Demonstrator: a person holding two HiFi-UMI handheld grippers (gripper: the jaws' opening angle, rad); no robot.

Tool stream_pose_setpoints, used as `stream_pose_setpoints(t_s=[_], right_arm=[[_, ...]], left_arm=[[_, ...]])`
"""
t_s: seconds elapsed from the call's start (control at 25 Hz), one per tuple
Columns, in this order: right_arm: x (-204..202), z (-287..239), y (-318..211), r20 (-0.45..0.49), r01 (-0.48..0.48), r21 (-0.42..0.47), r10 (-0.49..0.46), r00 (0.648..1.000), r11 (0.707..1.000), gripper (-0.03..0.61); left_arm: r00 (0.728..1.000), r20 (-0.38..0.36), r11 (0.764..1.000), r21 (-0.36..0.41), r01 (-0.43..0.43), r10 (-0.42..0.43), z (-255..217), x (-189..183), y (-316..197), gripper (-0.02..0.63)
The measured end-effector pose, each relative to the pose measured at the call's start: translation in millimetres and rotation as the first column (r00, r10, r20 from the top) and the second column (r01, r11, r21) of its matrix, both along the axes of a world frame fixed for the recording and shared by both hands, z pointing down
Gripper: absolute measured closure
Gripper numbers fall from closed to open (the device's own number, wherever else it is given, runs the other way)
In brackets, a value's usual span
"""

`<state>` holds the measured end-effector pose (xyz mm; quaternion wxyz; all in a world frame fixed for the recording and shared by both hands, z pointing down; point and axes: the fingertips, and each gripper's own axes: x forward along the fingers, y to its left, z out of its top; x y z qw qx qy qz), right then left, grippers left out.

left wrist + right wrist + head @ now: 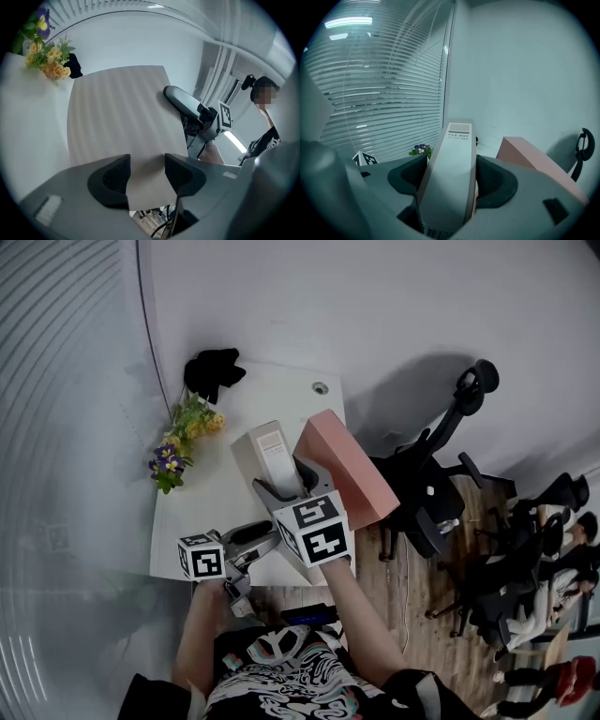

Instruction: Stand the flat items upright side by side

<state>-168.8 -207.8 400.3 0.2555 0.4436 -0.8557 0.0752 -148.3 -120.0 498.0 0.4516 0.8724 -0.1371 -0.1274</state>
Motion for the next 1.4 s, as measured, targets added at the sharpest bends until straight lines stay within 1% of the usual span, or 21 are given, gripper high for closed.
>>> stream_pose_setpoints(t_s=[0.24,0.44,0.52,0.6,0.8,1.0,1.24,1.4], right_arm=[[5.0,-16.7,6.3,0.064,0.008,0.129,-0.016,0.998,0.992,0.261],[20.4,-28.5,15.8,0.174,-0.033,0.279,-0.017,0.985,0.960,0.259],[25.9,-28.3,19.6,0.204,-0.049,0.307,-0.015,0.979,0.950,0.259],[28.4,-28.0,23.3,0.215,-0.057,0.326,-0.015,0.976,0.944,0.259],[36.2,-27.2,32.0,0.228,-0.093,0.356,0.010,0.974,0.930,0.259],[45.1,-25.0,41.2,0.251,-0.124,0.351,0.034,0.967,0.928,0.267],[63.5,-16.8,58.4,0.234,-0.157,0.332,0.080,0.969,0.930,0.273],[78.4,-3.8,69.0,0.217,-0.174,0.297,0.111,0.970,0.939,0.276]], left_arm=[[1.000,-0.013,1.000,-0.012,0.027,-0.027,0.2,0.0,-5.9,0.396],[0.998,-0.003,0.997,-0.029,0.065,-0.065,4.8,0.0,-12.2,0.397],[0.998,0.005,0.997,-0.031,0.063,-0.063,8.5,0.7,-12.5,0.397],[0.998,0.003,0.998,-0.037,0.058,-0.058,10.1,2.4,-11.7,0.397],[0.998,-0.004,0.997,-0.056,0.055,-0.056,13.4,7.2,-8.7,0.393],[0.999,0.000,0.997,-0.066,0.039,-0.039,18.0,12.1,-3.8,0.385],[0.999,0.038,0.998,-0.070,0.006,-0.003,28.6,24.4,1.4,0.387],[0.996,0.082,0.995,-0.101,-0.018,0.026,45.2,34.8,2.2,0.393]])
